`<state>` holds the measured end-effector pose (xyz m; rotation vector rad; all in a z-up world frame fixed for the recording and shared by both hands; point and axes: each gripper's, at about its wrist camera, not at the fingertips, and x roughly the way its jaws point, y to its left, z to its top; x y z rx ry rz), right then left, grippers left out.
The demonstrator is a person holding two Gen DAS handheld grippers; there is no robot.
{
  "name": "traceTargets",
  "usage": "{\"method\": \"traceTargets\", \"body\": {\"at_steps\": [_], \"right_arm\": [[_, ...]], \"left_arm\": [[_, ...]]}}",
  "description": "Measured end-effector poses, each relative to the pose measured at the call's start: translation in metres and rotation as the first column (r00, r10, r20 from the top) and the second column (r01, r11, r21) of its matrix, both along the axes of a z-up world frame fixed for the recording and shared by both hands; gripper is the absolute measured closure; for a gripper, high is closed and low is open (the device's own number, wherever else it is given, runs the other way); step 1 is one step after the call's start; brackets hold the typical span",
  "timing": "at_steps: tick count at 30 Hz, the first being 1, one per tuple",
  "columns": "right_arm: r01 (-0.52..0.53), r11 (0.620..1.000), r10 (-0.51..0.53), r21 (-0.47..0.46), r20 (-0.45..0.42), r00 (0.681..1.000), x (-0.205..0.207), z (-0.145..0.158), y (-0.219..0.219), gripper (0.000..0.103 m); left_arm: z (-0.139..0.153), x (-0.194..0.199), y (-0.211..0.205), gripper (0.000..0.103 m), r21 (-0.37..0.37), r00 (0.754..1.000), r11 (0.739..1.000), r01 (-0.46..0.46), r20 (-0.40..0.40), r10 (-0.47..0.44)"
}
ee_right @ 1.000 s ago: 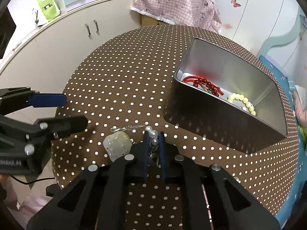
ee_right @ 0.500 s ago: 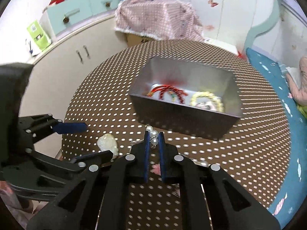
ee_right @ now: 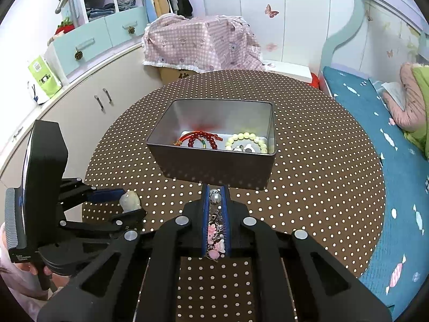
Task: Organize jewelry
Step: 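Grasp the pale jade pendant with the left gripper while the right gripper lifts its chain, then carry the pendant chain over the grey box, lower it and open both grippers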
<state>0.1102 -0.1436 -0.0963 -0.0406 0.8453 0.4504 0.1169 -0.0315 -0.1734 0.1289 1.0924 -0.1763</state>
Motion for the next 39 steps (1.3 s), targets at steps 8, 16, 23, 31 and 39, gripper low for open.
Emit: {"method": "traceTargets", "body": {"at_steps": [8,16,23,31,39], "right_arm": [[0.002,1.0,-0.002,0.015,0.01,1.0,-0.002,0.002,-0.006,0.095],[0.008,1.0,-0.008,0.015,0.029,1.0,0.0,0.009,-0.012,0.095],[0.018,1.0,-0.019,0.017,0.048,0.999,0.004,0.018,-0.013,0.095],[0.019,1.0,-0.021,0.02,0.102,0.995,0.016,0.038,-0.015,0.095],[0.012,0.999,-0.018,0.035,0.182,0.983,0.03,0.063,-0.016,0.095]], "left_arm": [[0.01,-0.005,0.015,0.06,-0.027,1.0,1.0,-0.015,-0.003,0.015],[0.036,-0.001,0.012,0.06,-0.044,0.998,0.999,-0.003,0.057,0.005],[0.064,0.007,0.006,0.06,-0.059,0.993,0.998,0.008,0.117,-0.001],[0.091,0.02,0.003,0.06,-0.083,0.984,0.996,0.024,0.177,-0.01],[0.116,0.042,-0.002,0.06,-0.113,0.973,0.993,0.042,0.232,-0.015]]}}
